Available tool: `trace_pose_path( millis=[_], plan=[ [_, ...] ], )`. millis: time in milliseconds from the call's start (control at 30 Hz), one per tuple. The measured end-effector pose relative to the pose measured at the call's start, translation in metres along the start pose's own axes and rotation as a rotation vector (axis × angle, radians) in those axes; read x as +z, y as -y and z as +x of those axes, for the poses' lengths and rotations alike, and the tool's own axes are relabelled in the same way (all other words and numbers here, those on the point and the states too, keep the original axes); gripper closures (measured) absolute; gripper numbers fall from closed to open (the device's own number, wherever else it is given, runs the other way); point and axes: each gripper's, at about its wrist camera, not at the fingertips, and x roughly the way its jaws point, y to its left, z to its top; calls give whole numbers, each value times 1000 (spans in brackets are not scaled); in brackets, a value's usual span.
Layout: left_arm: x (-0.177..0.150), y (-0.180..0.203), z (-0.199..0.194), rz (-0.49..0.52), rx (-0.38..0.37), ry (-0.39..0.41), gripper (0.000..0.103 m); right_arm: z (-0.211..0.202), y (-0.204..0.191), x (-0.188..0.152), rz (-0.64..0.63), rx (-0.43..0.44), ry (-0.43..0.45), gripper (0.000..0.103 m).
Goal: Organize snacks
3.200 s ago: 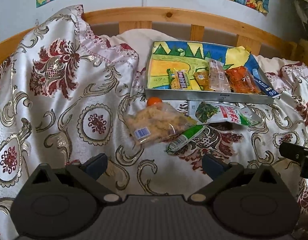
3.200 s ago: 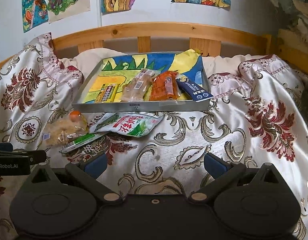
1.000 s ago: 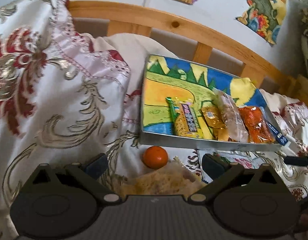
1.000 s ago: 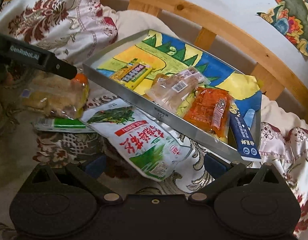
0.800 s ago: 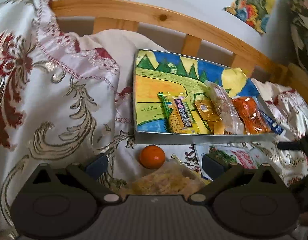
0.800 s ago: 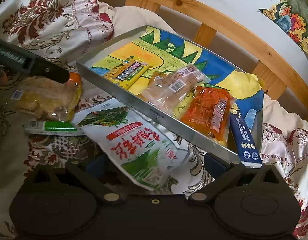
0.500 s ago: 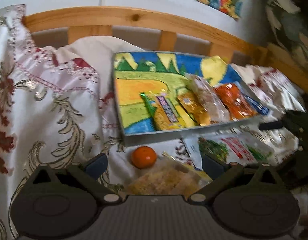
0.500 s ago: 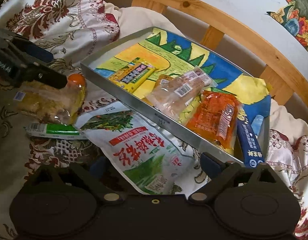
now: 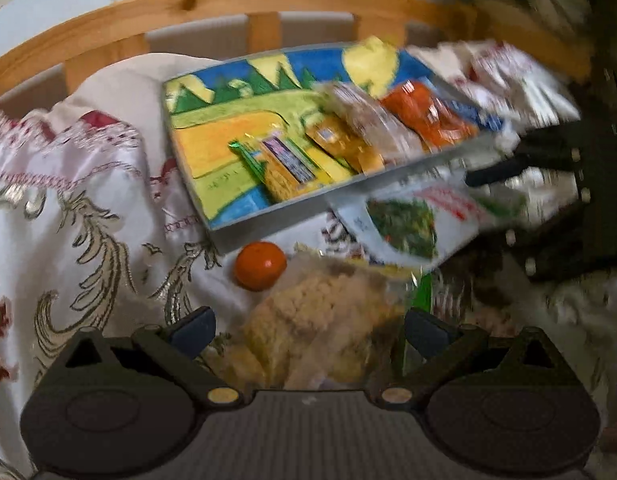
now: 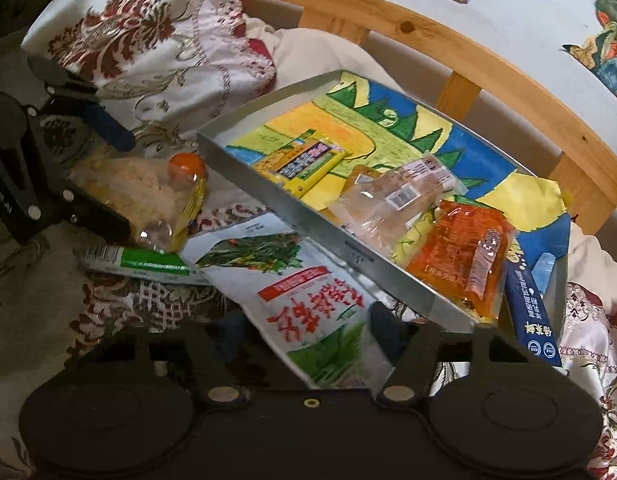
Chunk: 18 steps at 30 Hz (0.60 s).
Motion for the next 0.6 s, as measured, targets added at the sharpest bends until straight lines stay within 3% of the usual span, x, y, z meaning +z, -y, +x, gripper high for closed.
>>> trace_pose_path(
  millis=[133,400,600],
  plan=[
    [0,0,-3,16,-20,-26,7,-3,-3,-3,-26,-2,-3,62],
    [4,4,-7,-90,-23,-101,18,-20,-9,-8,-89,-53,2,80],
    [2,15,-11,-225,-51,-147,18,-43,-16,-12,-47,-58,-30,82]
  ],
)
